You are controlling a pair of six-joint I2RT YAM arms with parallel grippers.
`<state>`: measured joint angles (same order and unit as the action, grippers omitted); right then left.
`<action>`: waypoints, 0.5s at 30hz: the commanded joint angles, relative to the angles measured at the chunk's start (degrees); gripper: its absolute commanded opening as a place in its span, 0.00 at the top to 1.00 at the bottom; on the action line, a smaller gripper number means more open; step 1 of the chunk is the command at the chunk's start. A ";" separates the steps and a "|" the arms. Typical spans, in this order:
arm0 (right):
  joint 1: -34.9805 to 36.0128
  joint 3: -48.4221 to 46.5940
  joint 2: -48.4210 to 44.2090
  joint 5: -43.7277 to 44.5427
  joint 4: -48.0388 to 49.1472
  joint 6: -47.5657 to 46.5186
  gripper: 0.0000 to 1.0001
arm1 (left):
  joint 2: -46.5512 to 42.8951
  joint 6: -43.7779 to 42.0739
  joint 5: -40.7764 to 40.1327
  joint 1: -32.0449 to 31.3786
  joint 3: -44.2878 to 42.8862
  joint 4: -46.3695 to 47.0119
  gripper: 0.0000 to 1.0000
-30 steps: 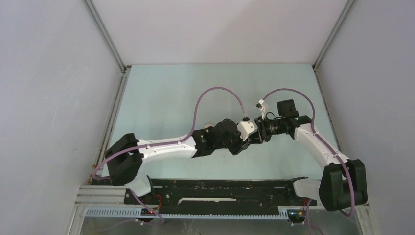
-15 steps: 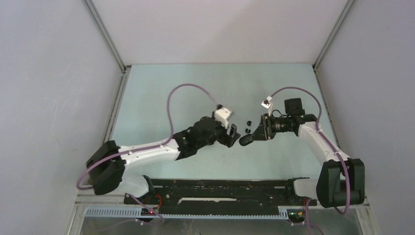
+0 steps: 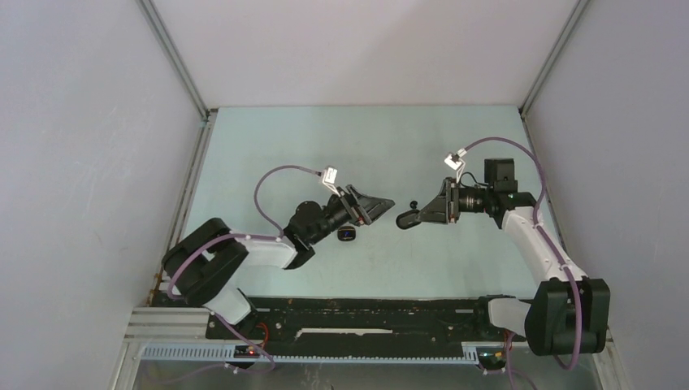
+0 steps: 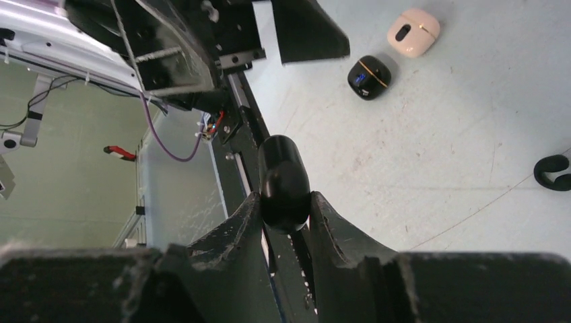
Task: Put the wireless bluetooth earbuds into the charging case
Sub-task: Pick up the charging case at the center of the board.
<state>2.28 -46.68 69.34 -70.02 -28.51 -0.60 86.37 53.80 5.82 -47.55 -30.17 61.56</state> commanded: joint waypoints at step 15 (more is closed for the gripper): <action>-1.76 -2.37 -3.49 -0.28 19.69 16.22 0.80 | 12.67 17.29 18.11 2.55 -9.96 14.50 0.37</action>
<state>0.73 -46.70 67.33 -69.60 -15.11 11.22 98.06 68.71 20.82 -45.63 -38.87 73.58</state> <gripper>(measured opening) 0.304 0.626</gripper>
